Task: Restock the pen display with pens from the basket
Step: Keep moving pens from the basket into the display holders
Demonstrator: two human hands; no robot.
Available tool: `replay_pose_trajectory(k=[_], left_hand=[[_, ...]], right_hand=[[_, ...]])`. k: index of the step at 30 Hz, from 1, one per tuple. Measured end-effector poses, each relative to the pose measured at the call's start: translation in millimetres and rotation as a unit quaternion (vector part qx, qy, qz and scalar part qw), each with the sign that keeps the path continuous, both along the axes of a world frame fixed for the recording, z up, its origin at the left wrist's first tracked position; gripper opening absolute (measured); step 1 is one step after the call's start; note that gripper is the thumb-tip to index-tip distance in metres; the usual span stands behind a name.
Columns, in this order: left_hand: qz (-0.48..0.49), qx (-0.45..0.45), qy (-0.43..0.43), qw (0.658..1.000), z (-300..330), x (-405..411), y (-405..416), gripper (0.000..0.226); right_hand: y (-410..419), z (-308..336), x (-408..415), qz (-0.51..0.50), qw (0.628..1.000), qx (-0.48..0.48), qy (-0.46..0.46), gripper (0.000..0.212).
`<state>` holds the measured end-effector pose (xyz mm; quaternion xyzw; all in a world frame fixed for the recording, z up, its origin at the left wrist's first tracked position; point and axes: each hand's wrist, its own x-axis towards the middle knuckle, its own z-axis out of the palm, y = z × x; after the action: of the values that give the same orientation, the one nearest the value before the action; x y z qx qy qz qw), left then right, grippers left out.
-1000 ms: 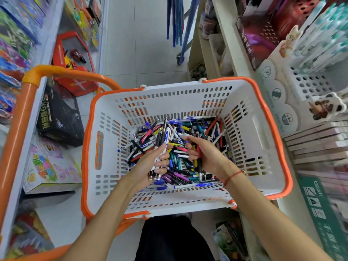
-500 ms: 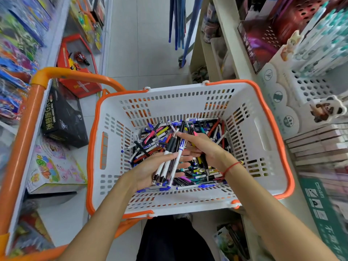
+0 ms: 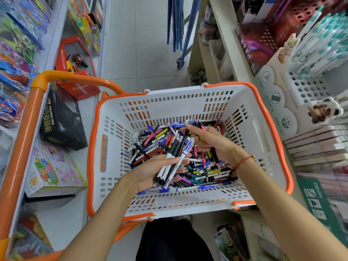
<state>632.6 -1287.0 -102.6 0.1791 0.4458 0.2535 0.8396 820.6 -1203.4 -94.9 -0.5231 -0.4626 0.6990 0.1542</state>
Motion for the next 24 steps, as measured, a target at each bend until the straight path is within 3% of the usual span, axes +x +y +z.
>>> replay_pose_trajectory(k=[4, 7, 9, 14, 19, 22, 24], left_hand=[[-0.006, 0.001, 0.012, 1.0, -3, 6, -1, 0.021], [-0.019, -0.002, -0.012, 1.0, -8, 6, -3, 0.027], [0.031, -0.02, -0.005, 0.999, -11, 8, -3, 0.028], [0.169, -0.002, -0.033, 0.985, -8, 23, 9, 0.025], [0.267, 0.028, -0.01, 0.963, -7, 35, 25, 0.026], [0.258, 0.021, 0.09, 0.962, -14, 36, 29, 0.03], [0.226, 0.035, 0.098, 0.969, -14, 36, 29, 0.031]], right_hand=[[4, -3, 3, -0.028, 0.999, 0.034, -0.013, 0.025], [11, 4, 13, -0.172, 0.984, 0.055, -0.005, 0.023], [12, 12, 21, -0.242, 0.963, 0.113, -0.038, 0.019], [-17, 24, 16, -0.219, 0.949, 0.203, -0.106, 0.008], [-53, 19, -2, -0.204, 0.966, 0.135, -0.085, 0.014], [-67, 8, -9, -0.156, 0.968, 0.148, -0.13, 0.018], [-73, 2, -12, -0.13, 0.968, 0.157, -0.148, 0.018]])
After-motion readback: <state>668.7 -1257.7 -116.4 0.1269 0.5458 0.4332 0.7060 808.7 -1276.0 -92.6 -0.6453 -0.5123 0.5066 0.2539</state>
